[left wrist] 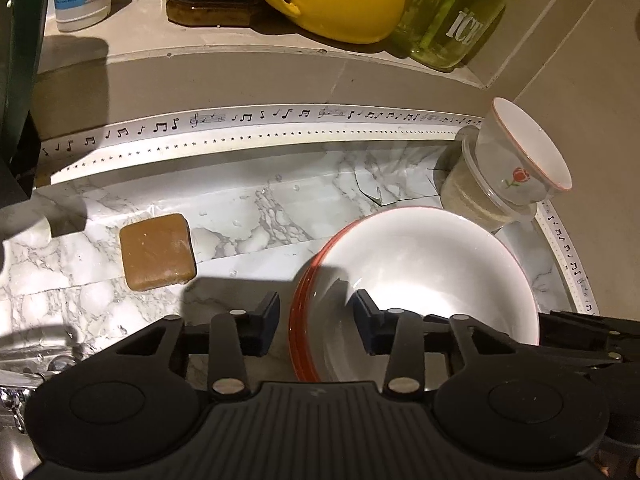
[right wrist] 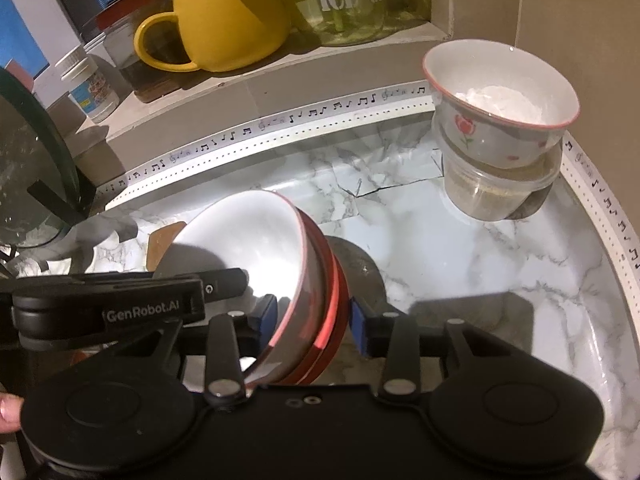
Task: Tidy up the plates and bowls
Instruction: 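Close both tools on the rim of the bowl stack, then lift the bowl stack with both tools and carry it toward the plates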
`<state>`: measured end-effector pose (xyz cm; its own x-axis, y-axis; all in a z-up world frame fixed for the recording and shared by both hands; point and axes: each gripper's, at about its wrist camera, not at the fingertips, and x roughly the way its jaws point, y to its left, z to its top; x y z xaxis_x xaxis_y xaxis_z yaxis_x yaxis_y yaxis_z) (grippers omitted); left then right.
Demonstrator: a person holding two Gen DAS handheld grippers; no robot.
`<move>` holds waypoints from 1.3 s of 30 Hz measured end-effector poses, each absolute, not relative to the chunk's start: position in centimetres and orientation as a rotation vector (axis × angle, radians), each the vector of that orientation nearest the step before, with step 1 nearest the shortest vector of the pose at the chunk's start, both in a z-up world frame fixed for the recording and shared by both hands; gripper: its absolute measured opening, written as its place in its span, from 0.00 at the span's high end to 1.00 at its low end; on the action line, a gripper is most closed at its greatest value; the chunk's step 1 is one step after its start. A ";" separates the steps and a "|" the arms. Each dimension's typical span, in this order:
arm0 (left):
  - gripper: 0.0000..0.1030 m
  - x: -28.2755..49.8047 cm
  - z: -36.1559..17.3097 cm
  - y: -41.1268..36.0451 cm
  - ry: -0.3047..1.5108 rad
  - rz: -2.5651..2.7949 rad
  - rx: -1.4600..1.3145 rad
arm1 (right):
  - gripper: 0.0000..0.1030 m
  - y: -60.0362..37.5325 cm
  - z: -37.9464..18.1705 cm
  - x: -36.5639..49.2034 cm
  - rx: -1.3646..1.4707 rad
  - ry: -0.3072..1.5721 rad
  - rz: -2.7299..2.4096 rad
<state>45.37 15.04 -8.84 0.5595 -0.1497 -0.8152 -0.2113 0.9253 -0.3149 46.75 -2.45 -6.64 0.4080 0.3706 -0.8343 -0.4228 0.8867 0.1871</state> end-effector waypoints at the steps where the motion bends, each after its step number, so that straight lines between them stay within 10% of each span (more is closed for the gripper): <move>1: 0.65 45.4 -8.9 15.1 0.985 0.034 -0.413 | 0.61 -2.5 -6.7 46.8 -0.049 1.039 0.503; 39: 0.67 42.9 -8.4 4.1 1.032 -0.135 -0.328 | 0.74 -12.3 -4.7 43.0 0.046 1.032 0.275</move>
